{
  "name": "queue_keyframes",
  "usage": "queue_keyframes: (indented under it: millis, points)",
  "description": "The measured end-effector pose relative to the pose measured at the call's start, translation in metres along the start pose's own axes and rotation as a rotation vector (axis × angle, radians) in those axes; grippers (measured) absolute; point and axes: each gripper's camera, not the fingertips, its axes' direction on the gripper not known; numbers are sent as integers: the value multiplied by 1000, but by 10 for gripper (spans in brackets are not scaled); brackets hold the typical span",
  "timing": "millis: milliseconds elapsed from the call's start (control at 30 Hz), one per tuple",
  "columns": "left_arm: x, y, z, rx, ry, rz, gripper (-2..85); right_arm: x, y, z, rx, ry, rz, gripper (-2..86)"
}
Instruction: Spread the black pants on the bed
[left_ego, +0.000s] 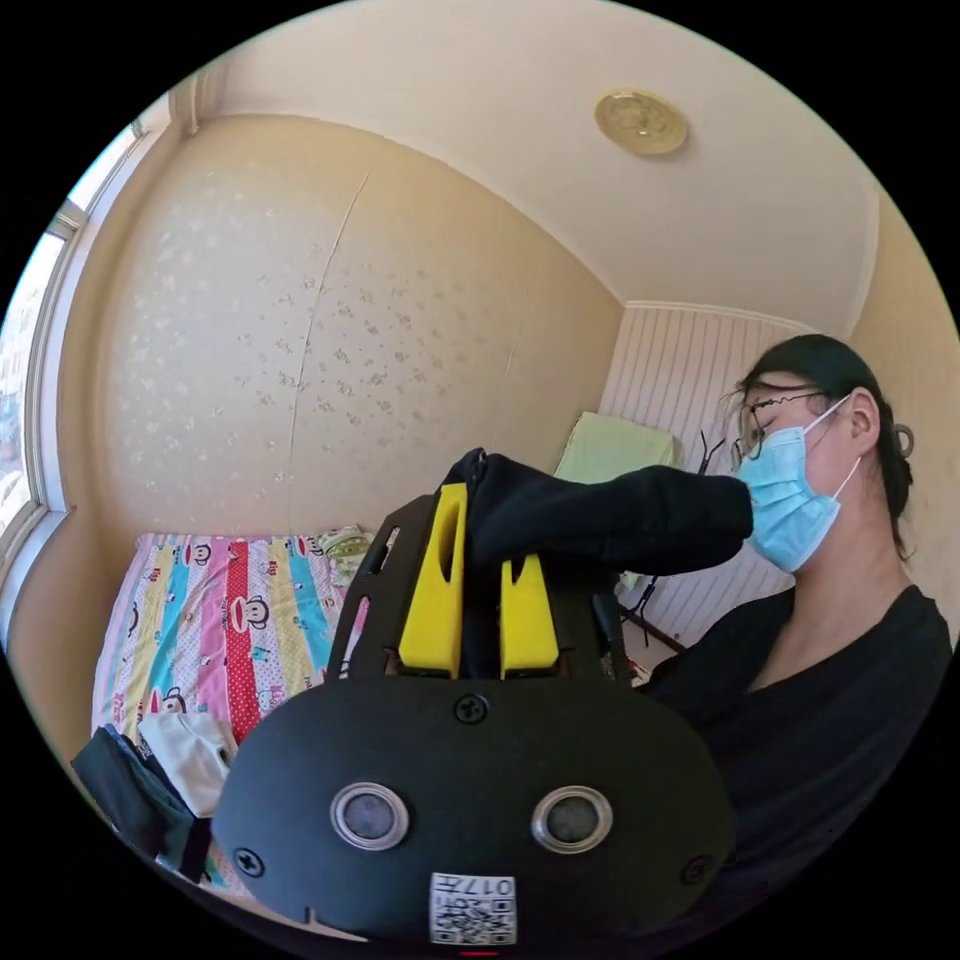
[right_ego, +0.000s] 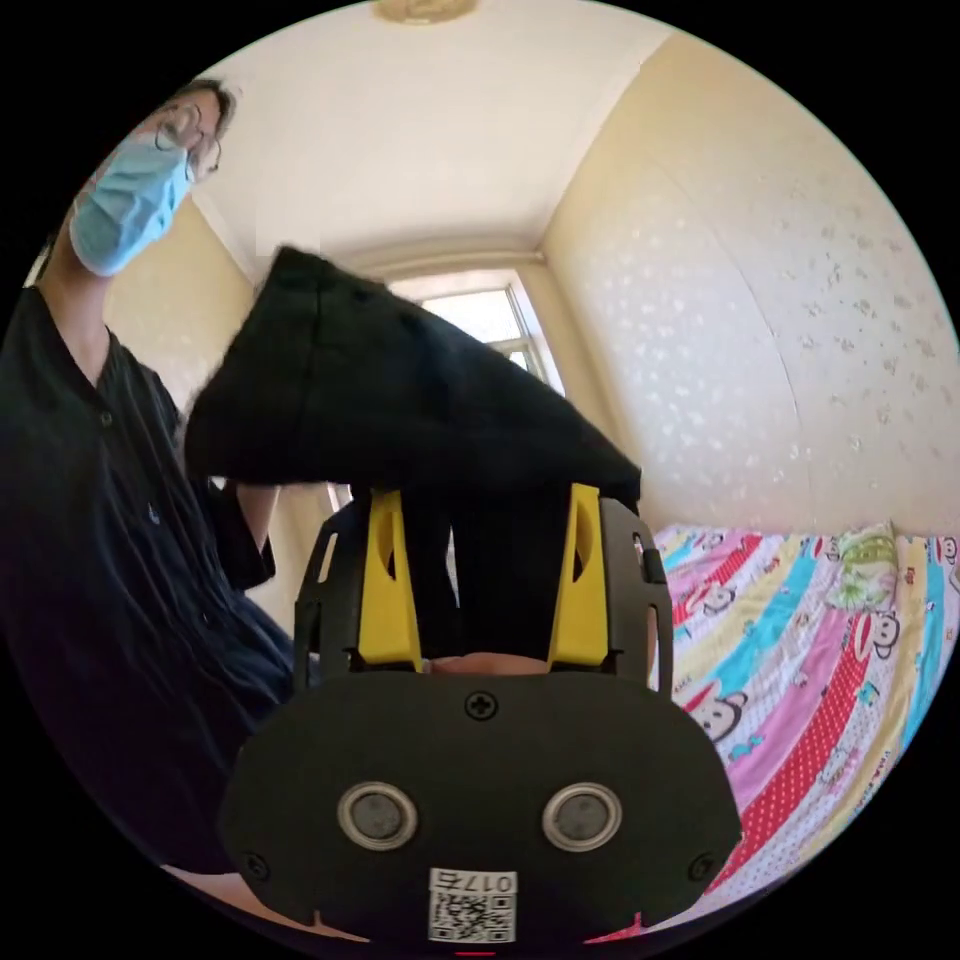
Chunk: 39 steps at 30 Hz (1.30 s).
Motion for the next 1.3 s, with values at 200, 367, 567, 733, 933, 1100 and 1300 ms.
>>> queue_keyframes:
  millis: [200,367,567,733,933,1100,1300]
  points:
    - [10,-31,-74,74,105,10,47,-46,-86,27,141,37,-170,133]
    - [26,-63,-102,110,300,108,47,-56,-117,41,246,-90,-125,96]
    - [34,-99,-101,104,412,152,49,-80,-97,38,307,21,-190,107]
    - [40,-120,-92,56,431,171,49,-94,-68,38,246,216,-183,121]
    - [30,-139,-107,55,423,148,48,-104,-59,30,145,246,-175,131]
    - [15,-160,-107,21,465,133,48,-126,-20,19,108,370,-198,176]
    - [-10,-176,-108,11,572,135,49,-150,21,24,226,414,-370,188]
